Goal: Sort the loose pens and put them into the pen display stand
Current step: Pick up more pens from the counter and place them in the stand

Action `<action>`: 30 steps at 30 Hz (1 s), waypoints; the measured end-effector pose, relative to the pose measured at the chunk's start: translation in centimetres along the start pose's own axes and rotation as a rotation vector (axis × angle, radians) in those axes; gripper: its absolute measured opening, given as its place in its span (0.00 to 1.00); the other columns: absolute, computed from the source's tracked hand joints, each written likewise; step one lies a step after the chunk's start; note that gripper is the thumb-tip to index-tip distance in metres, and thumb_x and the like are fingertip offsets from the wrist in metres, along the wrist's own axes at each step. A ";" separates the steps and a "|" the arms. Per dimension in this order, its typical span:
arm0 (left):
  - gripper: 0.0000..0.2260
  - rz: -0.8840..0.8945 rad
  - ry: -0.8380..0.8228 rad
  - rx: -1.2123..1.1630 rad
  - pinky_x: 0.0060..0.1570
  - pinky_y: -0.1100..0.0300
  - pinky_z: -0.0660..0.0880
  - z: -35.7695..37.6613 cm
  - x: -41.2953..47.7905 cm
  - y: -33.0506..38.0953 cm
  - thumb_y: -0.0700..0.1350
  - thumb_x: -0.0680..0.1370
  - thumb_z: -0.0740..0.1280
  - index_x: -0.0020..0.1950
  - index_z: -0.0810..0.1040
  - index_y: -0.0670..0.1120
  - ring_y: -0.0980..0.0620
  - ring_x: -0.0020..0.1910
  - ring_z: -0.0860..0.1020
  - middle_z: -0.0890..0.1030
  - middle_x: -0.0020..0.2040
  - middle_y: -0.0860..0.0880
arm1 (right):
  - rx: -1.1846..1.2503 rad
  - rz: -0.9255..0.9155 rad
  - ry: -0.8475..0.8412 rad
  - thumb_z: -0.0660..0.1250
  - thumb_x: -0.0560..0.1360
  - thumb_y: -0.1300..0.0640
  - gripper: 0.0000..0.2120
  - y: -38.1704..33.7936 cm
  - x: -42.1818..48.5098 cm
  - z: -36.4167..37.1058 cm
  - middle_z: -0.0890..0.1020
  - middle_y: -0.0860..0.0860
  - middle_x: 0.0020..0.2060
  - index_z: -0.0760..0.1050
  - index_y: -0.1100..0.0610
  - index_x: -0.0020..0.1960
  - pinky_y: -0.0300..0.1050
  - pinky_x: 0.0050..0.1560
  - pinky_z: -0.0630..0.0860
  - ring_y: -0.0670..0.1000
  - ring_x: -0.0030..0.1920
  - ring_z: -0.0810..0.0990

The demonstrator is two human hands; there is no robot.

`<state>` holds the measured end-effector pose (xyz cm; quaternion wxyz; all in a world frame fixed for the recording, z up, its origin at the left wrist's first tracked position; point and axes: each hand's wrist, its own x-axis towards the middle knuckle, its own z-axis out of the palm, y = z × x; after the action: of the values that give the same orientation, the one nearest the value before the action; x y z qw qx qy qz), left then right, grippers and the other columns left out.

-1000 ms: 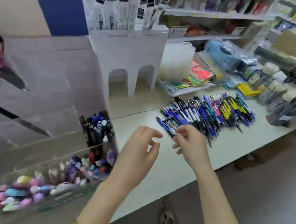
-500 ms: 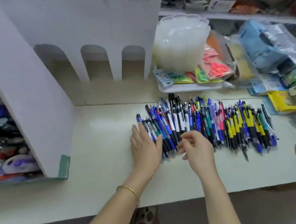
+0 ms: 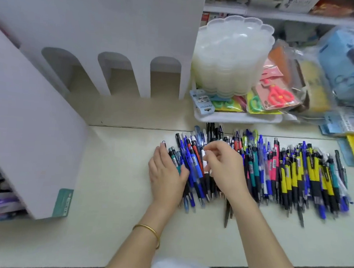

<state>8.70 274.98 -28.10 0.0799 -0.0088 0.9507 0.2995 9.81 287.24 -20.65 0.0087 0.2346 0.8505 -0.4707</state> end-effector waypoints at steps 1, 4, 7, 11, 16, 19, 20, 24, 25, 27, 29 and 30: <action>0.32 -0.011 0.006 -0.005 0.65 0.46 0.67 0.0 0.2 0.0 0.51 0.73 0.56 0.72 0.63 0.33 0.35 0.64 0.70 0.70 0.68 0.35 | 0.004 -0.009 -0.023 0.60 0.78 0.63 0.08 0.0 0.4 -0.3 0.80 0.51 0.39 0.75 0.53 0.49 0.41 0.33 0.74 0.49 0.32 0.80; 0.31 -0.028 0.035 -0.010 0.70 0.51 0.58 0.4 0.2 -0.2 0.51 0.77 0.60 0.75 0.59 0.35 0.37 0.69 0.65 0.65 0.73 0.37 | -0.002 -0.043 -0.084 0.59 0.79 0.64 0.08 0.2 1.2 -0.9 0.80 0.52 0.39 0.74 0.53 0.49 0.45 0.35 0.76 0.49 0.32 0.79; 0.33 -0.056 0.004 0.016 0.73 0.53 0.52 0.4 -0.3 0.6 0.54 0.79 0.58 0.78 0.52 0.39 0.42 0.74 0.57 0.56 0.78 0.41 | 0.005 -0.078 -0.123 0.59 0.79 0.64 0.08 0.3 1.8 -1.1 0.80 0.52 0.39 0.74 0.54 0.49 0.45 0.36 0.77 0.48 0.32 0.79; 0.34 -0.082 0.011 0.033 0.73 0.52 0.51 0.7 -0.9 1.3 0.52 0.80 0.60 0.79 0.46 0.44 0.46 0.76 0.51 0.49 0.79 0.47 | -0.002 -0.117 -0.176 0.59 0.79 0.64 0.08 0.7 2.3 -1.1 0.79 0.50 0.38 0.75 0.54 0.50 0.41 0.34 0.75 0.47 0.32 0.78; 0.34 -0.106 0.008 0.042 0.72 0.52 0.52 1.0 -1.0 1.3 0.58 0.79 0.57 0.79 0.45 0.47 0.47 0.76 0.50 0.48 0.79 0.48 | -0.298 -0.315 -0.369 0.58 0.80 0.62 0.15 0.9 3.1 -0.9 0.76 0.47 0.48 0.79 0.50 0.58 0.42 0.47 0.75 0.47 0.46 0.77; 0.37 -0.110 0.016 0.036 0.72 0.53 0.53 0.9 -1.1 1.2 0.64 0.76 0.52 0.79 0.47 0.47 0.47 0.76 0.52 0.50 0.79 0.48 | -0.494 -0.391 -0.425 0.59 0.80 0.60 0.13 1.4 2.6 -0.3 0.70 0.49 0.49 0.79 0.52 0.59 0.47 0.48 0.76 0.52 0.48 0.75; 0.36 -0.111 0.021 0.026 0.72 0.53 0.54 1.0 -1.0 1.2 0.62 0.78 0.56 0.79 0.47 0.46 0.47 0.76 0.52 0.50 0.79 0.48 | -0.513 -0.389 -0.410 0.59 0.79 0.60 0.13 1.6 2.4 -0.2 0.70 0.49 0.49 0.79 0.54 0.59 0.48 0.47 0.76 0.53 0.47 0.75; 0.35 -0.125 0.043 -0.007 0.72 0.53 0.54 0.8 -0.8 1.2 0.54 0.79 0.63 0.79 0.49 0.44 0.46 0.76 0.53 0.52 0.79 0.46 | -0.453 -0.299 -0.389 0.58 0.78 0.61 0.11 2.0 2.6 -0.1 0.71 0.51 0.50 0.78 0.58 0.55 0.42 0.40 0.72 0.51 0.42 0.74; 0.35 -0.124 0.045 -0.010 0.72 0.53 0.53 0.8 -0.8 1.2 0.54 0.79 0.63 0.79 0.49 0.44 0.46 0.76 0.53 0.52 0.79 0.46 | -0.406 -0.253 -0.387 0.57 0.78 0.61 0.11 2.0 2.7 -0.1 0.71 0.49 0.46 0.77 0.59 0.54 0.39 0.35 0.69 0.48 0.38 0.72; 0.34 -0.117 0.042 -0.017 0.73 0.53 0.52 0.7 -0.8 1.2 0.54 0.80 0.62 0.79 0.48 0.46 0.46 0.76 0.52 0.51 0.79 0.46 | -0.351 -0.200 -0.383 0.57 0.78 0.60 0.10 2.1 2.7 -0.1 0.68 0.48 0.41 0.76 0.59 0.52 0.34 0.26 0.63 0.45 0.31 0.67; 0.34 -0.101 0.034 -0.023 0.73 0.52 0.52 0.7 -0.9 1.1 0.56 0.80 0.60 0.79 0.47 0.48 0.47 0.76 0.50 0.50 0.79 0.47 | -0.359 -0.210 -0.379 0.57 0.77 0.61 0.09 2.2 2.7 0.0 0.68 0.49 0.42 0.76 0.59 0.51 0.34 0.26 0.63 0.44 0.31 0.67; 0.34 -0.089 0.025 -0.014 0.72 0.52 0.52 0.7 -1.0 1.1 0.57 0.79 0.60 0.79 0.46 0.49 0.47 0.76 0.50 0.49 0.79 0.47 | -0.375 -0.223 -0.372 0.58 0.77 0.61 0.09 2.2 2.7 0.0 0.68 0.49 0.42 0.76 0.59 0.51 0.34 0.27 0.64 0.45 0.32 0.67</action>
<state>9.73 276.30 -27.88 0.0811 -0.0555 0.9481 0.3024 8.35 289.30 -23.07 0.1562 0.0438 0.9270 -0.3380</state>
